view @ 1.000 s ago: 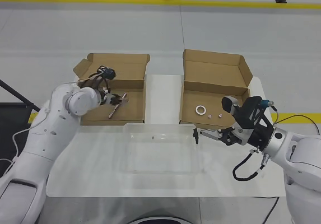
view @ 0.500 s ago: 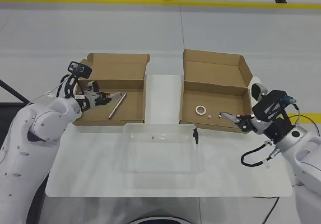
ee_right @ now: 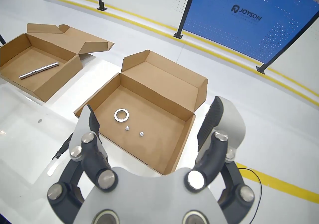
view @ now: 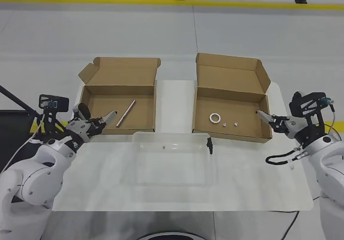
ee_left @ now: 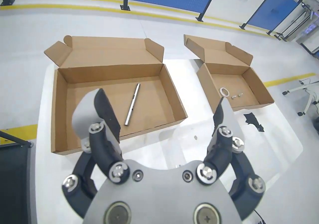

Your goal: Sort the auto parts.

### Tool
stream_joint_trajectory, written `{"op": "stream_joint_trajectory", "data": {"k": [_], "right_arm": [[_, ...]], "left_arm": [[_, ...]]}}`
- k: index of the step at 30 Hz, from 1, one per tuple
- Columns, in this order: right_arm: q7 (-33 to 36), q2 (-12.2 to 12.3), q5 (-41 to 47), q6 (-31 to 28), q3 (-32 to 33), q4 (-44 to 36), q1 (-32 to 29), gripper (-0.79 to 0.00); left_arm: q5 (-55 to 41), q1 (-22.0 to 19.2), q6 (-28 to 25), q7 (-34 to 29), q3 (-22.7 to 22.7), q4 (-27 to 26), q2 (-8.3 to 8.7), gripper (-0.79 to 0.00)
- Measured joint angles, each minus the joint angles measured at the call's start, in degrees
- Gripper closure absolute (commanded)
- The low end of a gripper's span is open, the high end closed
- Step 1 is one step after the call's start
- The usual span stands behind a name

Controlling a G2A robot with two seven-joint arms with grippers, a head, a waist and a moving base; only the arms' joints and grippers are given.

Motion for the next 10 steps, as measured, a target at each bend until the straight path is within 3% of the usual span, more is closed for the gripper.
{"op": "stream_joint_trajectory", "data": {"k": [6,10], "right_arm": [[-0.48,-0.05,-0.22,0.26,-0.09,0.19,-0.33,-0.784],[-5.02,-0.55,-2.21,2.89,-0.96,2.03,-3.5,-0.784]], "left_arm": [[0.47,0.07,-0.04,0.28,0.06,0.28,-0.1,-0.784],[5.09,1.7,-0.19,3.78,0.5,2.59,-1.25,-0.784]]}}
